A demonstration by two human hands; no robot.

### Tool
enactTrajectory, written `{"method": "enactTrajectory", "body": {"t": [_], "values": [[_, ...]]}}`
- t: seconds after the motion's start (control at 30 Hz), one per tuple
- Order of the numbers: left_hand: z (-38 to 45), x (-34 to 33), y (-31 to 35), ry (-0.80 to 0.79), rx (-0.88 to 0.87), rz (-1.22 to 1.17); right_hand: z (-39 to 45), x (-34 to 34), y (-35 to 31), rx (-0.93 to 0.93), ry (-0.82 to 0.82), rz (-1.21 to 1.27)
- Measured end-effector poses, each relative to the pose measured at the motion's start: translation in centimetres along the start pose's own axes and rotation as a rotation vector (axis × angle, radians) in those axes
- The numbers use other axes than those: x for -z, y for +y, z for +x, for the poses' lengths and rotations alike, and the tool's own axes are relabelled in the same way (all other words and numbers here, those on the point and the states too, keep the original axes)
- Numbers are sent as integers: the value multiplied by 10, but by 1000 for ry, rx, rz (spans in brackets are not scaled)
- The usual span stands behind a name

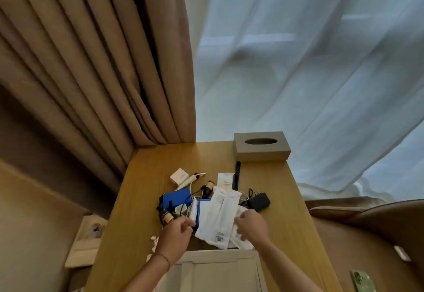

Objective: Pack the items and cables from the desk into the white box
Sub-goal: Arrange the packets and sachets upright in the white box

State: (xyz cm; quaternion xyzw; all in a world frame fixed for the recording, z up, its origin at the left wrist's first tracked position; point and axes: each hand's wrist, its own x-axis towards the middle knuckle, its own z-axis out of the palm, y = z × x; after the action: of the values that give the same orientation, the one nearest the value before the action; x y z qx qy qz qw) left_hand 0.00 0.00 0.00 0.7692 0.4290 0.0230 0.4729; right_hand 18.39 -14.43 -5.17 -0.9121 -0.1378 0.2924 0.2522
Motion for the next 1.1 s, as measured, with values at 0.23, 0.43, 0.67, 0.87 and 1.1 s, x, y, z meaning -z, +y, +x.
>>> {"method": "enactTrajectory", "body": {"t": [0.23, 0.43, 0.67, 0.87, 1.1], "values": [[16, -6, 6, 6, 8, 63, 18, -6, -25, -87, -90, -133], [28, -9, 6, 17, -16, 186, 30, -11, -27, -145, -134, 8], [52, -33, 11, 35, 23, 391, 29, 15, -21, -96, -168, 553], [79, -72, 26, 15, -7, 670, 4, 53, -10, -58, -178, 785], [100, -111, 39, -4, -15, 848, -20, 78, 3, -41, -267, 953]]}}
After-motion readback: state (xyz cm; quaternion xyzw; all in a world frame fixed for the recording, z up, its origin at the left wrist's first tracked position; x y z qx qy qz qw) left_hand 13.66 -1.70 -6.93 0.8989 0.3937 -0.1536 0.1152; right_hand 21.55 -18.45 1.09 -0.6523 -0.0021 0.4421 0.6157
